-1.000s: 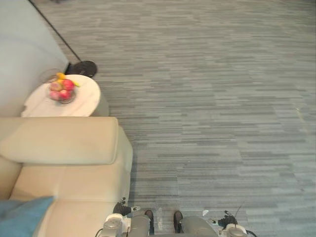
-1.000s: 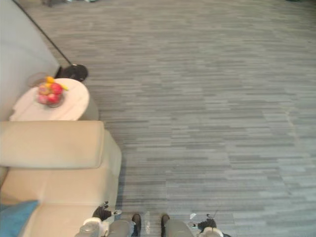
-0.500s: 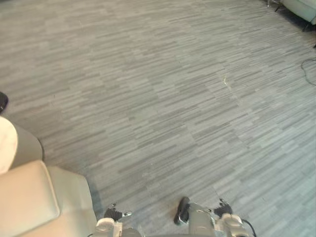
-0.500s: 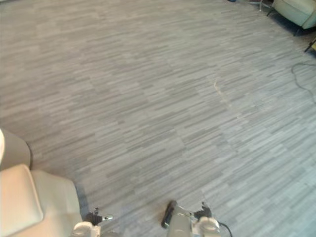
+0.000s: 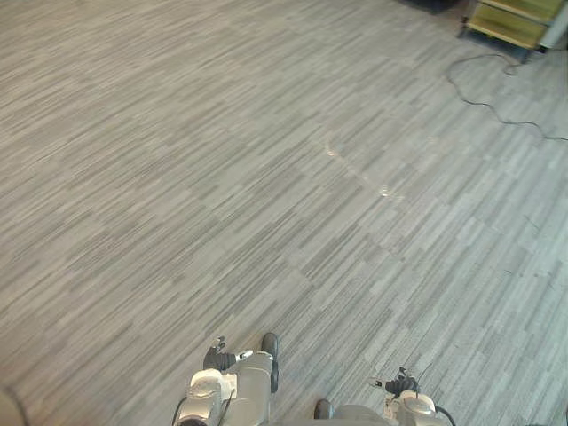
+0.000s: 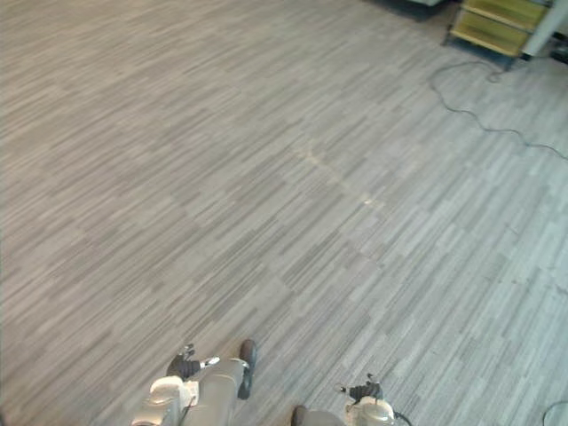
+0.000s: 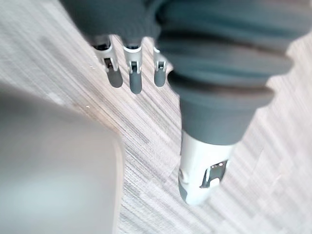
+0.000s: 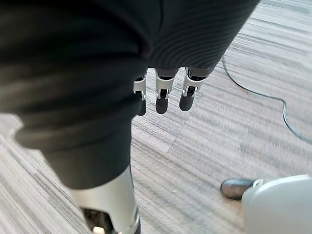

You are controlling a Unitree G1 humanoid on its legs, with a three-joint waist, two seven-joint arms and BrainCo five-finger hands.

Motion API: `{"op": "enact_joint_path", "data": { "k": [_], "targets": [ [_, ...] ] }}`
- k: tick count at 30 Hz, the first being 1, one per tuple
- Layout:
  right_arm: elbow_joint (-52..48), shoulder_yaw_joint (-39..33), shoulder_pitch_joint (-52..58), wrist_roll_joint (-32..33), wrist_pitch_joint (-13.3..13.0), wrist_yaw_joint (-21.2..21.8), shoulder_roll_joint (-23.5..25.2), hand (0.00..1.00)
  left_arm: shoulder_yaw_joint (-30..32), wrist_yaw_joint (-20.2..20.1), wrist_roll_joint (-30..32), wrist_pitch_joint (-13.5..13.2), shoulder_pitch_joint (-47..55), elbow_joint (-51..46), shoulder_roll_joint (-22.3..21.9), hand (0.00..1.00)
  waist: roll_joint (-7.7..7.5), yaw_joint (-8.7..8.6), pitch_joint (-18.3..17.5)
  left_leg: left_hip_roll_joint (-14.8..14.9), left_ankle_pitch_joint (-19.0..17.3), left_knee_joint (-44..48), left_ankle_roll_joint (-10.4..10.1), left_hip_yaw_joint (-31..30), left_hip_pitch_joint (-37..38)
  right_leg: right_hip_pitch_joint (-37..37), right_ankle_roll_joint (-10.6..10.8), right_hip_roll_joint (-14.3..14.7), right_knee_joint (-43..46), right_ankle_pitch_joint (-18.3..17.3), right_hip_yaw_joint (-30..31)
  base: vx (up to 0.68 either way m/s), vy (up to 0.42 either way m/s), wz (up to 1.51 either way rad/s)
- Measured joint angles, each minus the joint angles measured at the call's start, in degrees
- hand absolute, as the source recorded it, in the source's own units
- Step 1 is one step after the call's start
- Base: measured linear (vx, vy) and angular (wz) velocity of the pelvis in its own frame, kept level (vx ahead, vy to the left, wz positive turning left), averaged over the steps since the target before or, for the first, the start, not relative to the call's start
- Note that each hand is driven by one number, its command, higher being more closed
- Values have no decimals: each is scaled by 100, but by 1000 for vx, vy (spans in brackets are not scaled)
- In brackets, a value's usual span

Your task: Pick up cushions and gather them together orderly.

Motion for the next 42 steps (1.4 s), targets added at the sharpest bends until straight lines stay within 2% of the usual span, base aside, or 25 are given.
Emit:
{"op": "enact_joint_path", "data": {
  "k": [2, 3, 5, 9, 11, 12, 13, 14, 15, 16, 17, 18, 19, 21, 24, 26, 27, 28, 33, 35, 36, 37, 38, 40, 42],
  "targets": [
    [-185, -26, 91, 63, -31, 36, 68, 0, -176, 4, 23, 54, 28, 125, 100, 0, -61, -49, 12, 23, -543, -37, 91, 293, 718, -1101, 1025, -347, 2911, 280, -184, 461, 124, -68],
    [-208, -15, 89, 67, -52, 45, 52, 0, -225, 8, 30, 78, 40, 141, 115, 0, -64, -74, 8, 20, -642, -37, 102, 330, 863, -1275, 982, -451, 3324, 258, -270, 505, 88, -43],
    [-377, -14, 87, 61, -85, 69, 5, 0, -348, 9, 73, 138, 19, 224, 95, 0, 8, -152, 20, 75, -902, -333, 138, 432, 1605, -1919, 411, -855, 3945, -13, -952, 522, 47, -27],
    [-368, 0, -68, 112, -112, 94, -116, 0, -366, 11, 73, 140, -15, 329, 58, 0, 159, -239, -16, 440, -903, -1136, 129, 497, 2466, -2689, 131, -728, 2531, -120, -1599, 541, -60, -8],
    [-330, 20, -140, 154, -95, 87, -252, 0, -440, 10, 84, 139, -8, 384, 60, 0, 215, -367, 6, 588, -901, -1381, 125, 492, 2761, -3035, 170, -620, 1112, 496, -1617, 570, -159, 22],
    [-213, 23, -63, 153, -58, 80, -324, 0, -443, 7, 108, 142, 28, 475, 60, 0, 135, -375, -21, 555, -915, -1464, 78, 461, 3035, -3033, 147, -594, -21, 1342, -1464, 782, -283, 29],
    [-96, -5, 6, 154, -46, 75, -417, 0, -426, 8, 200, 139, 54, 575, 34, 0, 233, -434, -35, 668, -917, -1380, -73, 256, 3245, -2971, -158, -487, 199, 2042, -1313, 667, -247, 18],
    [-83, -40, -18, 152, -43, 65, -466, 0, -427, 8, 212, 145, 36, 599, 7, 0, 331, -423, -29, 739, -879, -1332, -131, 232, 3248, -3006, -148, -442, 333, 1966, -1339, 800, -296, 9],
    [-46, -104, -50, 145, -23, 63, -540, 0, -404, 7, 314, 117, -17, 618, -67, 0, 516, -435, -74, 886, -462, -526, -698, -10, 2935, -3018, -269, -377, 780, 1434, -1367, 517, -194, -10],
    [-50, -124, -48, 145, -19, 64, -549, 0, -359, 5, 326, 107, -19, 611, -94, 0, 551, -437, -78, 923, -333, -225, -699, -43, 2816, -2977, -283, -349, 812, 1332, -1378, 782, -301, 0],
    [-65, -126, -35, 149, -19, 67, -535, 0, -223, 10, 362, 105, -19, 605, -169, 0, 629, -461, -51, 1024, 469, 1191, -780, -262, 2227, -2581, -353, -263, 725, 1071, -1438, 524, -206, 2],
    [-71, -114, -25, 154, -15, 66, -514, 0, -196, 7, 360, 108, -17, 589, -193, 0, 642, -460, -48, 1078, 540, 1587, -832, -301, 2081, -2457, -377, -242, 662, 1035, -1445, 760, -247, 4],
    [-144, -108, 40, 157, 12, 45, -450, 0, -108, -12, 362, 98, 6, 422, -246, 0, 626, -392, -9, 1372, 197, 3177, -754, -87, 1412, -1677, -457, -26, 244, 896, -1443, 608, -161, -1],
    [-231, -40, 36, 186, -29, 35, -321, 0, -106, -1, 351, 83, 3, 182, -196, 0, 435, -294, 81, 1409, -162, 3731, -541, 276, 903, -946, -448, 4, -101, 656, -1364, 583, -120, -10],
    [-283, -11, -96, 243, -64, 13, -258, 0, -163, 3, 329, 22, 2, -15, -187, 0, 391, -226, 45, 1238, -505, 2752, -275, 808, -57, -272, -429, 19, -507, 417, -1134, 431, -14, -27],
    [-154, -81, -211, 292, -94, -2, -255, 0, -165, 10, 289, 11, -15, -16, -180, 0, 387, -126, 49, 847, -367, 1002, -371, 838, -185, -9, -203, -89, -722, 362, -908, 493, 115, -75],
    [-99, -93, -234, 388, -90, -12, -257, 0, -225, 8, 278, 7, -1, -12, -170, 0, 438, -34, 29, 580, 342, -522, -422, 682, -146, 257, -101, -143, -935, 224, -703, 618, 239, -97],
    [-34, -85, -209, 394, -72, -21, -247, 0, -269, 9, 278, 8, 36, 0, -135, 0, 413, 40, -5, 500, 1033, -741, -409, 613, -32, 432, -66, -187, -1079, 171, -522, 682, 257, -76],
    [88, -30, -217, 392, -73, -20, -222, 0, -344, -3, 190, 13, -60, 76, 97, 0, 153, -4, -129, 444, 267, 878, 151, 840, -291, 429, 253, -461, -419, 558, 154, 578, 208, -25],
    [89, 7, -153, 383, -111, -15, -287, 0, -561, 3, 187, 13, 59, 72, 99, 0, 247, -16, -340, 431, -306, 485, 135, 821, 172, -150, 814, -420, 1041, 716, 222, 429, 172, -39],
    [89, 26, -186, 377, -124, -4, -227, 0, -751, -5, 188, 28, 35, 130, 159, 0, 130, -85, -284, 217, -615, 152, 112, 800, 658, -719, 1497, -634, 2566, 910, 248, 617, 92, -1],
    [91, 44, -182, 378, -101, 34, -208, 0, -911, -3, 184, 54, -21, 209, 232, 0, 51, -137, -238, 110, -731, -35, 164, 794, 1079, -1264, 1085, -812, 3646, 622, -14, 510, 51, 7],
    [90, 44, -173, 378, -97, 36, -216, 0, -934, -1, 184, 60, -20, 207, 229, 0, 61, -142, -233, 109, -755, -97, 155, 794, 1182, -1347, 967, -837, 3772, 551, -100, 598, -7, 2],
    [52, 68, -141, 394, -135, 48, -341, 0, -1011, 7, 170, 99, 0, 221, 193, 0, 295, -172, -88, 237, -768, -851, 144, 810, 2276, -1883, 134, -808, 3449, 4, -1161, 543, -24, -7],
    [59, 178, -169, 387, -129, 60, -446, 0, -1006, 7, 169, 97, -28, 219, 215, 0, 370, -255, -53, 346, -767, -970, 143, 810, 2512, -2193, 29, -715, 2740, -43, -1479, 476, -83, 19]
  ]
}}
